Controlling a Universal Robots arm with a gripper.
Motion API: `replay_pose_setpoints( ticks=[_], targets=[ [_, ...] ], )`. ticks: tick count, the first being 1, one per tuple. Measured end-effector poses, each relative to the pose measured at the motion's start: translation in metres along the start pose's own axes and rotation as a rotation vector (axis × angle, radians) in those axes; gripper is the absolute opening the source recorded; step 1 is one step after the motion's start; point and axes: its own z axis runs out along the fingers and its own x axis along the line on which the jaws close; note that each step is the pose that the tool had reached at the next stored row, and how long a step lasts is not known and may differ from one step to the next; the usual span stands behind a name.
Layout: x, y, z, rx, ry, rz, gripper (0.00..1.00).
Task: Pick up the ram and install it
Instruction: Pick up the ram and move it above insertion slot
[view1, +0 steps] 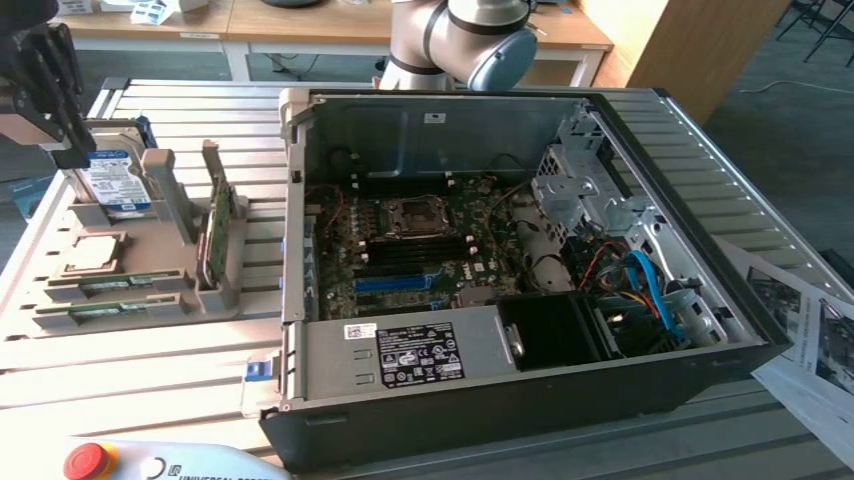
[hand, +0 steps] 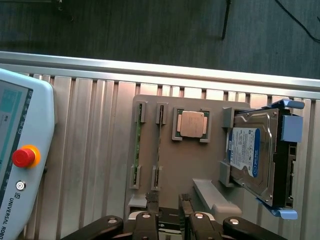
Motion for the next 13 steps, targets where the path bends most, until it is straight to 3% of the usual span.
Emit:
replay_pose_setpoints(
  ticks=[13],
  targets=[
    [0.0073,0.0004,0.0042,-0.0005,-0.0001,0.0,0.3]
  ],
)
